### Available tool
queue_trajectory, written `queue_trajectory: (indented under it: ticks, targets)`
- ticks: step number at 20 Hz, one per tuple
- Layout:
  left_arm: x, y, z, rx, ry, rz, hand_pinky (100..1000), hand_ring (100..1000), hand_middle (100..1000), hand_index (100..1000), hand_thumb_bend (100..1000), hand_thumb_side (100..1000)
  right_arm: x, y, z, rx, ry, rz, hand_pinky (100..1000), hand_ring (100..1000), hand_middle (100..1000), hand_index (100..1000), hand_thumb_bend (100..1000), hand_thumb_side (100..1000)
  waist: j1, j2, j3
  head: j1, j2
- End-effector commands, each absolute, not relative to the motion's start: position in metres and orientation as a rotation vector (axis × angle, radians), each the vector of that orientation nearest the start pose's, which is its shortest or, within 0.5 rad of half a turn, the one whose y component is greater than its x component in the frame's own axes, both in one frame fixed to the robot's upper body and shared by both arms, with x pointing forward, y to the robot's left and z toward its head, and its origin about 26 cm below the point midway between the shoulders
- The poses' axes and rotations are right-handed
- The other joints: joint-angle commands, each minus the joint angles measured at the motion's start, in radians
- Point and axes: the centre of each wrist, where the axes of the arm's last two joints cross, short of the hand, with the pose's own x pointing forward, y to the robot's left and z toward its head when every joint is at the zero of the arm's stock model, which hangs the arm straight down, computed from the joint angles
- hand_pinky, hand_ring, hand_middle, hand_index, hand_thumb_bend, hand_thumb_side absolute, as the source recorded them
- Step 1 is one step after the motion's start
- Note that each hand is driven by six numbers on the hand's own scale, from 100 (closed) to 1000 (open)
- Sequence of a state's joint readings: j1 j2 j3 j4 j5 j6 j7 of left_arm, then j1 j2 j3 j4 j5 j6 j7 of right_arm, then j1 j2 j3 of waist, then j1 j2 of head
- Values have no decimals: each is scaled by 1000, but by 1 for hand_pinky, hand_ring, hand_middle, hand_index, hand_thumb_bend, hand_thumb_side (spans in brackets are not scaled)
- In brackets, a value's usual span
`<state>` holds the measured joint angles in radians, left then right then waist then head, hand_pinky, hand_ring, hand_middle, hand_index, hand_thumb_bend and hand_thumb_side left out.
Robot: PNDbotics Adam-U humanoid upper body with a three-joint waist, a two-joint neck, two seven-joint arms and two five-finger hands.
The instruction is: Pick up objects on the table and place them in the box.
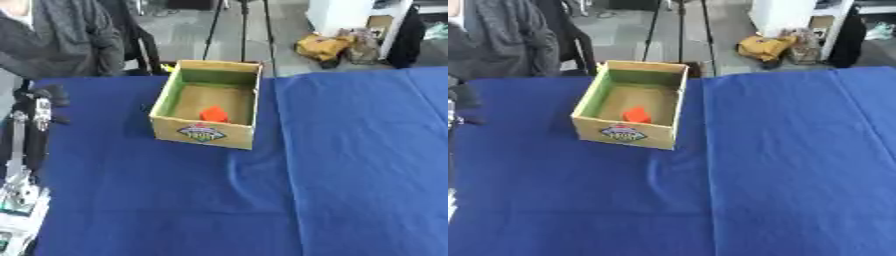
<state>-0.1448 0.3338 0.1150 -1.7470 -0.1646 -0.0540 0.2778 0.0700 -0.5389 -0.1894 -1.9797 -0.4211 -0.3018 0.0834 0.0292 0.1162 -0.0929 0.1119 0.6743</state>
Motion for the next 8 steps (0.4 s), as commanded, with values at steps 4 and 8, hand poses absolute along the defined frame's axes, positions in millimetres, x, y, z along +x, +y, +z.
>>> queue_trajectory:
  ticks: [4, 8]
  targets:
    - [302, 332, 114, 688, -1989, -98, 509, 674, 631, 762, 100, 912, 246, -367, 156, -67, -2257, 300, 549, 873, 557, 486, 100, 683, 1, -9, 3, -3, 2]
    - [301, 332, 113, 687, -1989, -90, 509, 673, 630, 761, 100, 907, 246, -366, 156, -65, -2254, 304, 549, 873, 557, 486, 100, 684, 0, -9, 5, -3, 4]
